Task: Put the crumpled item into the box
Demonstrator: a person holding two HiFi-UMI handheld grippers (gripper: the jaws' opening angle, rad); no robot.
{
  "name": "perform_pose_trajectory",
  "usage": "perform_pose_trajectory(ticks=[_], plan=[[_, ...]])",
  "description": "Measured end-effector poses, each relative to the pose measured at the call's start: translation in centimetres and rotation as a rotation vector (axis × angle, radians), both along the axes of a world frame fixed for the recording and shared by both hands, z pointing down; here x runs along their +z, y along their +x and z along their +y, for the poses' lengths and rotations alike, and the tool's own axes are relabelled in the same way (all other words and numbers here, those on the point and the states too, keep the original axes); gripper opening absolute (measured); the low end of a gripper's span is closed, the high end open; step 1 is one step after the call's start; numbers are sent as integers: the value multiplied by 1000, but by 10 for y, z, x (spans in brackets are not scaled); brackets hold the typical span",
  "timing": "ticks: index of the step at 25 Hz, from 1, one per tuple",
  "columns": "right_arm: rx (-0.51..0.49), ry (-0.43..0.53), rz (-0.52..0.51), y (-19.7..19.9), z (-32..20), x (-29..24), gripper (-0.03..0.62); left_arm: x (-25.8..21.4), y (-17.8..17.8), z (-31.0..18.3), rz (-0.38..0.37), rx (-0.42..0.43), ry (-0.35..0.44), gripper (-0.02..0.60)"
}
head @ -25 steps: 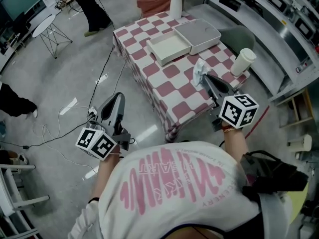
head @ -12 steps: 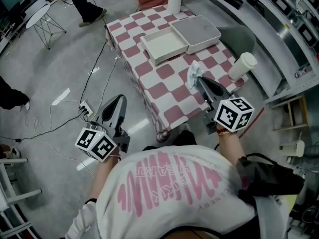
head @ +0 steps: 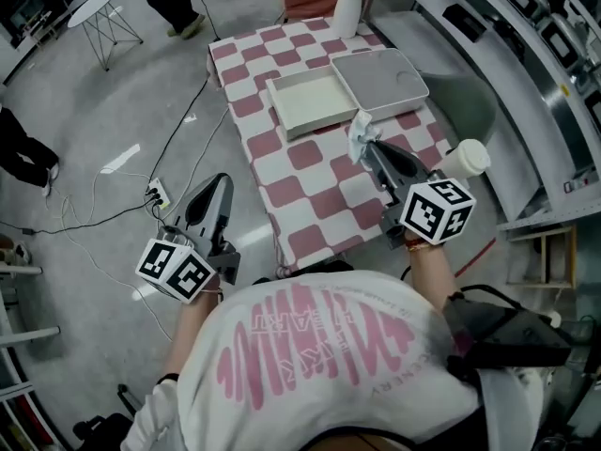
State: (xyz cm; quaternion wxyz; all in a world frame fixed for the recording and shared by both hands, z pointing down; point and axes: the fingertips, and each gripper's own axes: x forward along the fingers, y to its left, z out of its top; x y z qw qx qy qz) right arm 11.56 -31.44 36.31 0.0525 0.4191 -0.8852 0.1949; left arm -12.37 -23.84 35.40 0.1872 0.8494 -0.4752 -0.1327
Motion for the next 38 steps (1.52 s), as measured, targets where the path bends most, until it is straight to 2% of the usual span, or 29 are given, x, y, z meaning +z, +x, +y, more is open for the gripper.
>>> perform_pose_trajectory(ticks=[15,21,29,38], plan=[[-178,-29,50,-9,-86,31,7,14,-10,-7,-15,-272,-31,8],[-241,-39,97,-17,-109,52,7,29,-22,10,-15,-380,-59,8],[-294,-51,170,-30,-139,75,8,55,-50,50,-27,-539,-144,8],[-349,-26,253,-50,-163,88,7,62,-63,82,-22,-617,-182,8]])
